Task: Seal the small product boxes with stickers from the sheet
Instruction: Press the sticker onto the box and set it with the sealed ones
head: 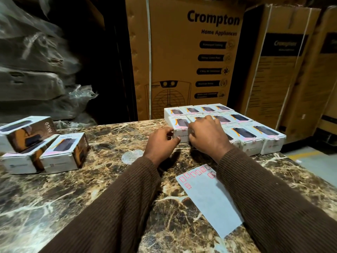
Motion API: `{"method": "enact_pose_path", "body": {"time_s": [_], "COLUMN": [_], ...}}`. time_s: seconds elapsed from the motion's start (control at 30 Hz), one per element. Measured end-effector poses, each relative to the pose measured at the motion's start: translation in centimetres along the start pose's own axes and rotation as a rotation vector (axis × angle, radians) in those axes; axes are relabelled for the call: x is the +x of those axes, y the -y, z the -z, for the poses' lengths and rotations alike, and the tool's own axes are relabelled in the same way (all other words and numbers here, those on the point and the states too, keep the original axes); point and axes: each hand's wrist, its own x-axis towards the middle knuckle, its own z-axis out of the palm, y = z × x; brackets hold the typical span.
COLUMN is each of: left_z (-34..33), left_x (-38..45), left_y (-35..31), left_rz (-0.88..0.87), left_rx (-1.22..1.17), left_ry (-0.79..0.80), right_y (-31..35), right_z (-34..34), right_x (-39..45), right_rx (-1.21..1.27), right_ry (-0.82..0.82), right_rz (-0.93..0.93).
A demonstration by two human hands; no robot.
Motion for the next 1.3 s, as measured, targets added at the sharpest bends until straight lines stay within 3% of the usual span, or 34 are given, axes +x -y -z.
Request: {"method": "enact_pose_path", "body": {"time_s": [1.3], "left_z": [-0.08], "left_x": [-0.3], "left_y": [0.37], "left_rz": [0.003], "left_rx": [-0.092], "left_ry": [0.037], "right_y": [-0.06], "right_z": [0.08], "right_x": [-0.36], "right_rx": [0.064], "right_ry": [0.023], "right_rz": [-0.022]}}
